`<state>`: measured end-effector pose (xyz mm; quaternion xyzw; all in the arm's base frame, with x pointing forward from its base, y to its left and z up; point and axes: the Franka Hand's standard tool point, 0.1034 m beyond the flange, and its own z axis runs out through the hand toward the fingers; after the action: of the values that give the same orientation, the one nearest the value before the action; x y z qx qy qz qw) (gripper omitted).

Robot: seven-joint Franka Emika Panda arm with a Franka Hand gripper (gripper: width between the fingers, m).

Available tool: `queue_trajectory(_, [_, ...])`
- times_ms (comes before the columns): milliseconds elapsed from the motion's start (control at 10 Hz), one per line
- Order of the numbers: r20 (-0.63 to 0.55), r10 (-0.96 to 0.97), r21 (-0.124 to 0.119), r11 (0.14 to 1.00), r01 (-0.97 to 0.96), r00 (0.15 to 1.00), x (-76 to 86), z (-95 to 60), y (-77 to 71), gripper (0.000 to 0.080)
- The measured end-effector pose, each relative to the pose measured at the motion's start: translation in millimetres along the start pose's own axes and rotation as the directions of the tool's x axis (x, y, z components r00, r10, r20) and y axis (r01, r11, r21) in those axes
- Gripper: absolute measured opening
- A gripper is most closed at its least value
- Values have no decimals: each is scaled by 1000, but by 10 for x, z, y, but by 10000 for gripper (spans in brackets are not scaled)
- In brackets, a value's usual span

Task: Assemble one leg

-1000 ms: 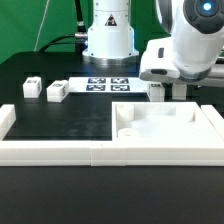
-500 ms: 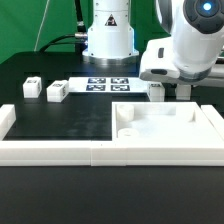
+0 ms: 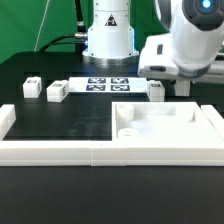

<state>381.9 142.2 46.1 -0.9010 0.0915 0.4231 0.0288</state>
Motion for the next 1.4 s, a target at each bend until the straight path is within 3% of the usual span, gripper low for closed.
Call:
queue_trajectory(200, [-10, 16, 1, 1000, -16, 1000, -142, -194, 7, 288])
queue_trajectory(500, [-90, 12, 16, 1000, -10, 996, -60, -217, -36, 289])
queue_trajectory(700, [-247, 5, 33, 999, 3, 969, -19, -253, -83, 289])
queue_trajectory(900, [-410, -3, 47, 999, 25, 912, 21, -291, -102, 289])
queue_trajectory(1200, [-587, -25, 44, 997, 62, 809, 35, -514, -53, 289])
queue_trajectory(1400, [-721, -46, 31, 995, 99, 691, 11, -685, -67, 290])
